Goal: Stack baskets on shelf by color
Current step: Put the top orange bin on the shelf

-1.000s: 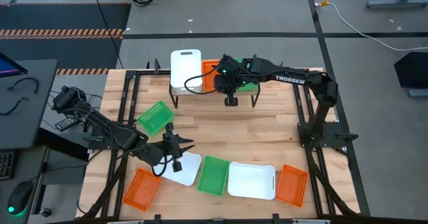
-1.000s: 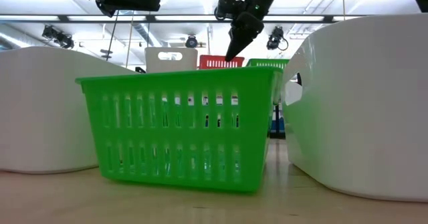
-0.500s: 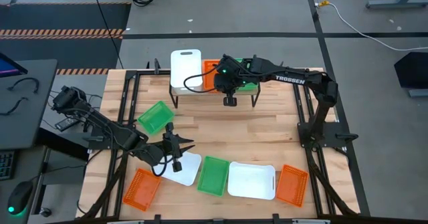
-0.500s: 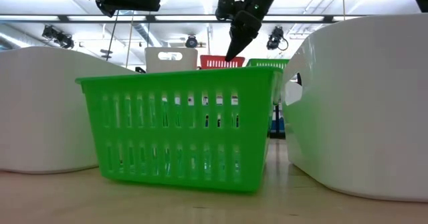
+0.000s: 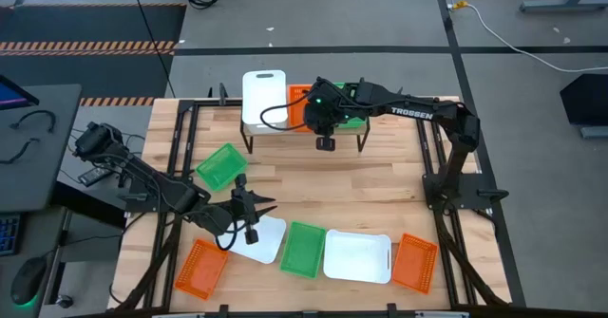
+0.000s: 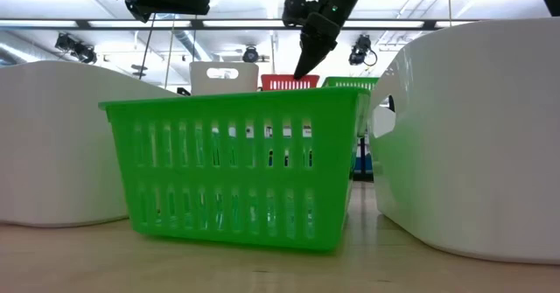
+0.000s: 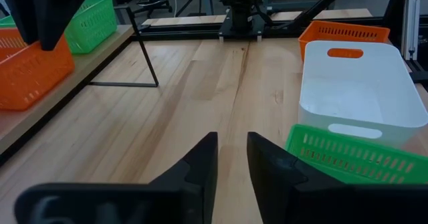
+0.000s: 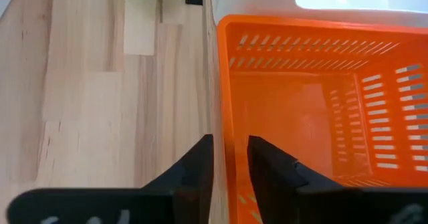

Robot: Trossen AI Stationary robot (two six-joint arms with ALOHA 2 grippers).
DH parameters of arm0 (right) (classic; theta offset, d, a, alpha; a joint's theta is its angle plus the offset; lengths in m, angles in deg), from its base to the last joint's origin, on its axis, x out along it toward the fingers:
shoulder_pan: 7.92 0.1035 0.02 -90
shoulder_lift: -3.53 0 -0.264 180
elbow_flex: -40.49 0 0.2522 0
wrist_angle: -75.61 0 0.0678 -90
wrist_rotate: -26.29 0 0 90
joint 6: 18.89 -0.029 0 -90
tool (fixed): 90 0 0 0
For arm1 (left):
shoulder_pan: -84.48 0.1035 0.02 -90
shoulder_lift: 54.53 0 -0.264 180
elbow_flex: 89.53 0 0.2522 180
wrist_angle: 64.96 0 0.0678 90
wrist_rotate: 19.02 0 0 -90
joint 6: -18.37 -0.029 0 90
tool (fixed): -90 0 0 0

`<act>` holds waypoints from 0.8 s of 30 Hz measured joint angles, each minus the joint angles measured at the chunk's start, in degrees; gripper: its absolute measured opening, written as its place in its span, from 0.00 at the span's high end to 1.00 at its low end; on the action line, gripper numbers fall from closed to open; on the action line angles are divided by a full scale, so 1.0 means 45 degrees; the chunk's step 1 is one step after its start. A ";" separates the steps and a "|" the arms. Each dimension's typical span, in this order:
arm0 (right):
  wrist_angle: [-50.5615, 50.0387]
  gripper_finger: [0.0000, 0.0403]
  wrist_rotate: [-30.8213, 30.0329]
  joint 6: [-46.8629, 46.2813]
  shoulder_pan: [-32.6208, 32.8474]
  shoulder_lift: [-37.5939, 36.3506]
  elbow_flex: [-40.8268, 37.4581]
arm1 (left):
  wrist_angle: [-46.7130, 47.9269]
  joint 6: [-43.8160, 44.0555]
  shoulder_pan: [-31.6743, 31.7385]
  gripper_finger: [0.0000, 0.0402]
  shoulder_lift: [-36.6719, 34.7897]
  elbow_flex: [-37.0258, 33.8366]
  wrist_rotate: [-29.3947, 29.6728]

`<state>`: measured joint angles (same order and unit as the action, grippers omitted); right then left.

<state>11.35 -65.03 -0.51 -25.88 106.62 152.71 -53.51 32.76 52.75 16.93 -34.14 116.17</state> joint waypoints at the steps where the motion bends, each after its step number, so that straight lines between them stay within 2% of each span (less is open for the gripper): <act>1: 0.0000 0.74 -0.0002 -0.0114 0.0000 -0.0003 0.0000 | 0.0000 0.0000 -0.0003 0.77 0.0000 0.0000 0.0000; 6: -0.0006 0.75 -0.0005 -0.0292 -0.0004 0.0000 0.0000 | 0.0000 0.0000 -0.0004 0.78 0.0000 0.0000 0.0000; 24: -0.0053 0.88 -0.0019 -0.1812 -0.0015 0.0000 0.0000 | 0.0000 0.0010 -0.0005 0.79 0.0000 0.0000 0.0000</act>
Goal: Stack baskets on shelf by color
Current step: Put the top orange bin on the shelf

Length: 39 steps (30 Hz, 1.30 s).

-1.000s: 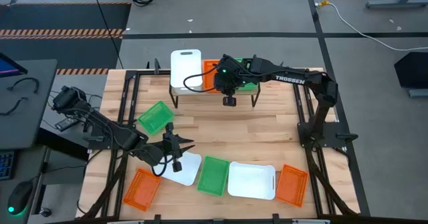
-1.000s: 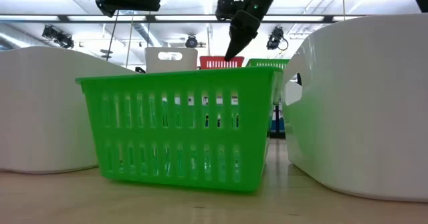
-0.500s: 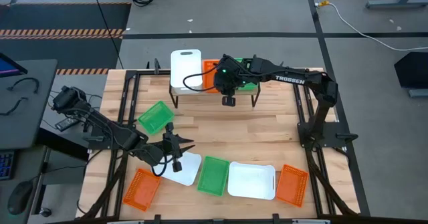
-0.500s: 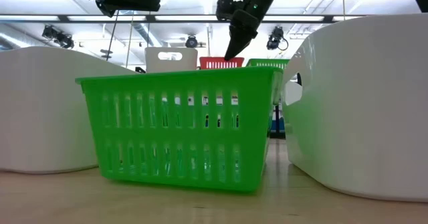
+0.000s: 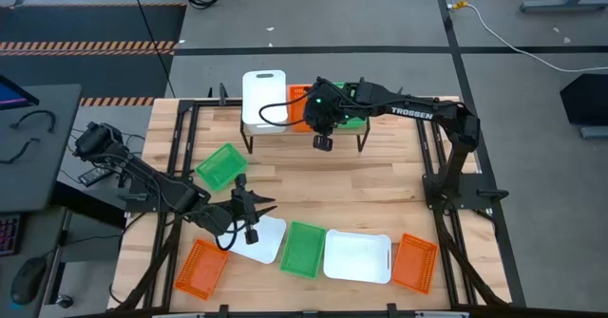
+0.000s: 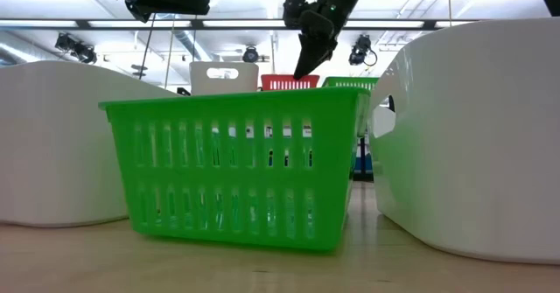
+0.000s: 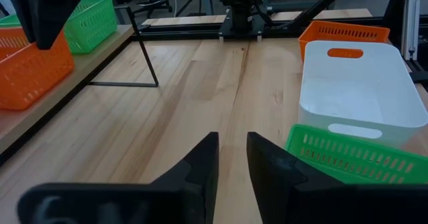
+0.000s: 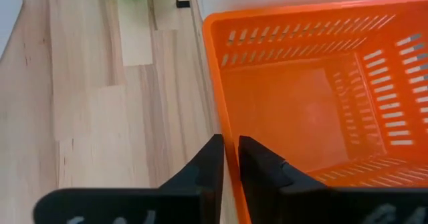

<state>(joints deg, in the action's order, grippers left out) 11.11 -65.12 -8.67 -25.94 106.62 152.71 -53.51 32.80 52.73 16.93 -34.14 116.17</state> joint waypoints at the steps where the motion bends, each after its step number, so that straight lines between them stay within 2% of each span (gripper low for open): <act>1: -0.0002 0.88 0.0000 -0.0006 0.0000 0.0000 0.0000 | 0.0000 -0.0002 0.0000 0.79 0.0000 0.0000 0.0000; 10: -0.0016 0.90 0.0003 0.0114 0.0000 0.0000 0.0000 | 0.0000 0.0000 0.0000 0.77 0.0000 0.0000 0.0000; 22: -0.0743 0.91 0.0013 0.2320 -0.0159 0.0000 0.0005 | 0.0005 0.0000 0.0000 0.79 0.0000 0.0000 -0.0005; 32: -0.0733 0.92 0.0005 0.2389 -0.0194 0.0000 0.0005 | 0.0005 0.0000 0.0000 0.78 0.0000 0.0000 -0.0005; 39: -0.0529 0.87 0.0010 0.2667 -0.0194 0.0000 0.0005 | 0.0007 0.0000 0.0000 0.79 0.0000 0.0000 -0.0005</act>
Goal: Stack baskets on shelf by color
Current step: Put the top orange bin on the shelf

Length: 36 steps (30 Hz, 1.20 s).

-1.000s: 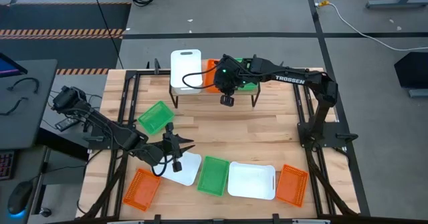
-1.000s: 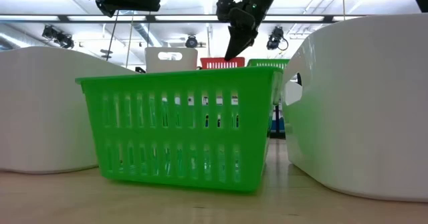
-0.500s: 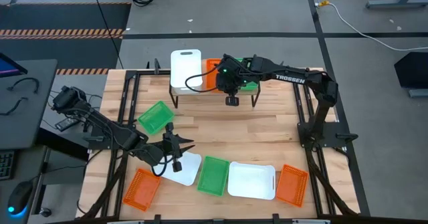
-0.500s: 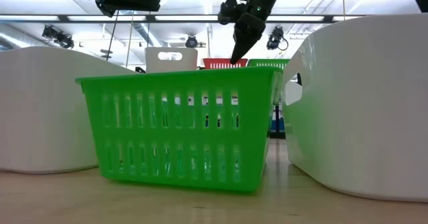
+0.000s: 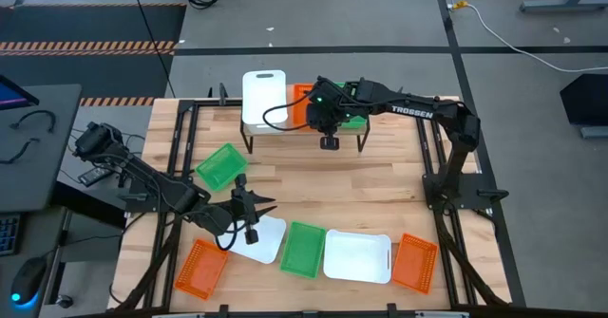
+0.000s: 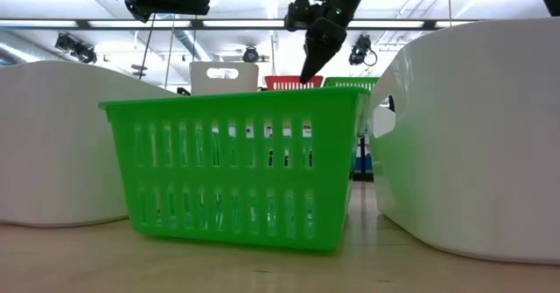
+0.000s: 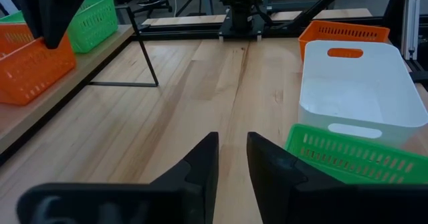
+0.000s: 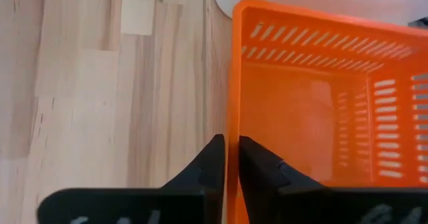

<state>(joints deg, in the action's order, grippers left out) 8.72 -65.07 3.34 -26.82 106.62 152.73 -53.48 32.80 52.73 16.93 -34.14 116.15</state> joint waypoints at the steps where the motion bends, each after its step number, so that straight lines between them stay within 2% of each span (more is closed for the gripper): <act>1: 0.0000 0.86 0.0000 0.0066 0.0000 0.0000 0.0000 | -0.0002 0.0000 0.0000 0.79 0.0000 0.0000 0.0000; 7: 0.0112 0.81 -0.0018 0.0186 0.0000 0.0000 0.0000 | -0.0002 0.0000 0.0000 0.77 0.0000 0.0000 0.0000; 11: 0.0083 0.79 -0.0501 0.0367 0.0000 0.0000 0.0000 | -0.0002 0.0000 0.0000 0.78 0.0000 0.0000 0.0000; 36: -0.0220 0.79 -0.0350 0.2832 0.0125 0.0000 0.0000 | 0.0003 0.0083 0.0000 0.79 0.0000 -0.0005 -0.0005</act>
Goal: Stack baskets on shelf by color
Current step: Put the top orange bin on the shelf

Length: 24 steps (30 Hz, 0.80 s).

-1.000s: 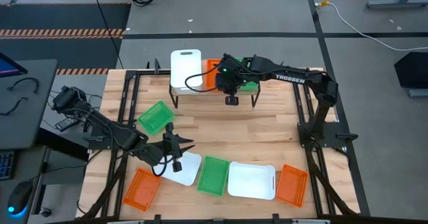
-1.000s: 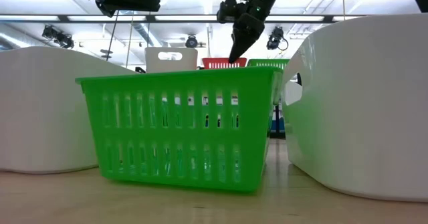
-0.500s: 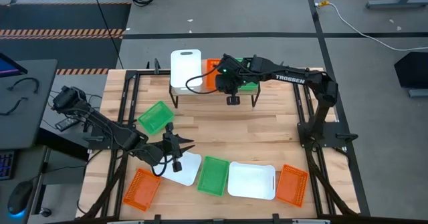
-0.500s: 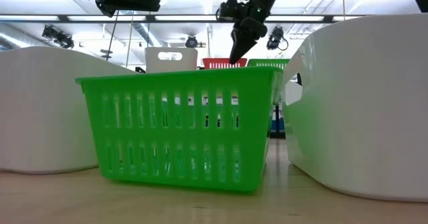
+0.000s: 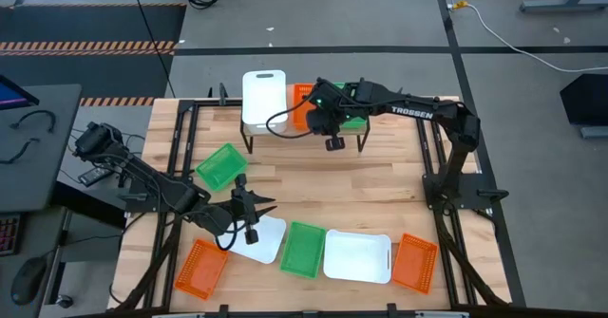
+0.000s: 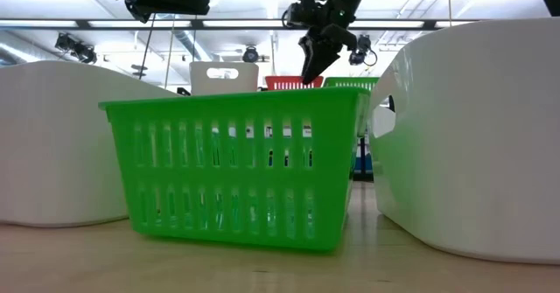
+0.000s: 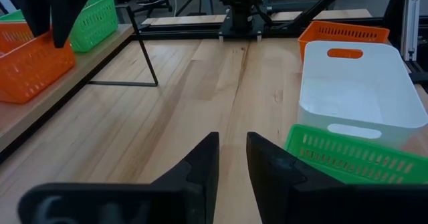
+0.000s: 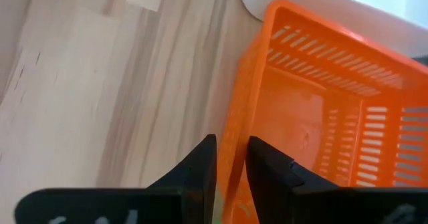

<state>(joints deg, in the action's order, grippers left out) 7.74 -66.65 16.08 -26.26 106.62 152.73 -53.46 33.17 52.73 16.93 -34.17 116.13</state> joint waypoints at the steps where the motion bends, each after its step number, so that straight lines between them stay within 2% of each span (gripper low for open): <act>1: -0.0004 0.79 0.0005 0.0218 0.0024 -0.0001 0.0000 | 0.0002 0.0000 0.0000 0.79 0.0000 0.0001 0.0000; 14: 0.0091 0.79 -0.0064 0.1938 0.0155 -0.0002 0.0000 | 0.0029 0.0005 -0.0047 0.79 0.0000 0.0000 0.0001; 24: 0.0093 0.79 -0.0107 0.2277 0.0157 -0.0004 -0.0001 | 0.0034 0.0005 -0.0146 0.78 0.0000 0.0001 0.0005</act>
<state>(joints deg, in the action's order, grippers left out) 8.16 -67.13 26.32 -25.55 106.60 152.72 -53.31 33.20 52.08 16.93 -34.16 116.15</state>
